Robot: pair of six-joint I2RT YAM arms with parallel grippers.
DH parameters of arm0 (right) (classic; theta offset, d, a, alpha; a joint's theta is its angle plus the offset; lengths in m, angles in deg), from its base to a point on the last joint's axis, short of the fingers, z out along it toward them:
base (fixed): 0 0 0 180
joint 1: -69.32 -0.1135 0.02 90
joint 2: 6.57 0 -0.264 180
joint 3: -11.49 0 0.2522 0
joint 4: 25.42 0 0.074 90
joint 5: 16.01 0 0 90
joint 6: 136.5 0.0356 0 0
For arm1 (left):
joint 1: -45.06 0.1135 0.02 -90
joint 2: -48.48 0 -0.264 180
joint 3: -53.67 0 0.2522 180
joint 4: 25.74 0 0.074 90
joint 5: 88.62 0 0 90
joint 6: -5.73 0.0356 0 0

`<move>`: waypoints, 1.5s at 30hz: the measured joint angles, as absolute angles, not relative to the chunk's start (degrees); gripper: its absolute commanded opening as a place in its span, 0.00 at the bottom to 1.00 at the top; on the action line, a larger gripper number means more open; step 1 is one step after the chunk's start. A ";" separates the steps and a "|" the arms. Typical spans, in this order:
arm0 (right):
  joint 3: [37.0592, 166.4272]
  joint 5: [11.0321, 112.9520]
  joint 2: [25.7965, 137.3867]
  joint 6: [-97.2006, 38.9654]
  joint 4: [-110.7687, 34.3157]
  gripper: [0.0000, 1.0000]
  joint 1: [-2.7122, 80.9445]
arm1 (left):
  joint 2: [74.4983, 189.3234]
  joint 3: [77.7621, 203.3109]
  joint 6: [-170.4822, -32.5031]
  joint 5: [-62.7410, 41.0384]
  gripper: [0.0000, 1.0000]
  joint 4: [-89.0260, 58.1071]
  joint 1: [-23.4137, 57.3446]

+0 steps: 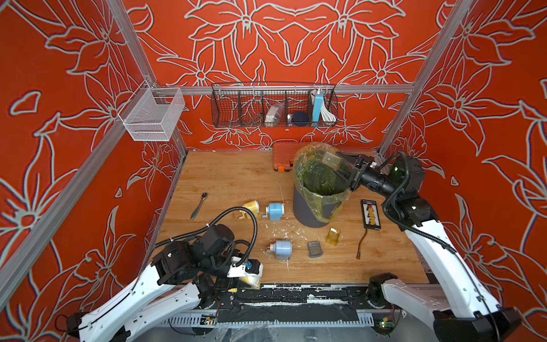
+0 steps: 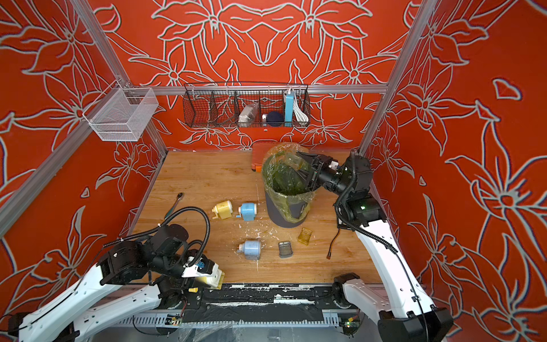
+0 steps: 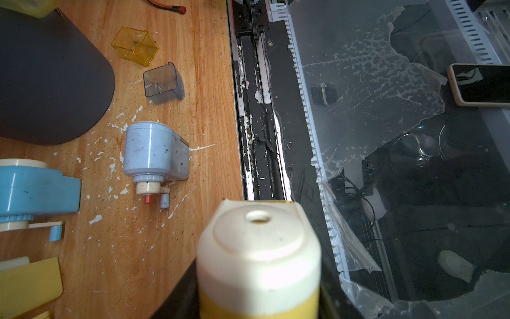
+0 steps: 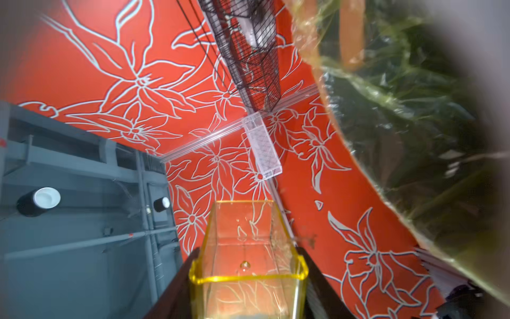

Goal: Take out the pencil sharpener tray and clean the shavings
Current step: Pour the shavings into the trash bin, then place the container at the center of the board.

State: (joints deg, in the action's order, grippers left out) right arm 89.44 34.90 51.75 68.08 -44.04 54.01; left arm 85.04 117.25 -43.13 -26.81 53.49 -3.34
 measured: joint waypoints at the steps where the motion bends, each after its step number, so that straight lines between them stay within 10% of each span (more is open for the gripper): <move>1: 89.41 34.83 51.75 67.34 -44.57 0.00 54.16 | 85.39 117.25 -42.91 -26.78 0.00 53.49 -3.34; 29: 82.03 23.60 54.33 68.00 -27.39 0.00 58.75 | 92.77 119.94 -36.22 -24.97 0.00 54.30 -3.36; 45: 81.33 26.88 29.79 28.74 -56.11 0.00 71.36 | 93.39 120.29 -33.88 -21.63 0.00 54.89 -2.97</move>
State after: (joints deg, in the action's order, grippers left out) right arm 81.33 26.88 29.79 28.74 -56.11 71.36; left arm 93.39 120.29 -33.88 -21.63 54.89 -2.97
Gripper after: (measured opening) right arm 0.503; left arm 0.479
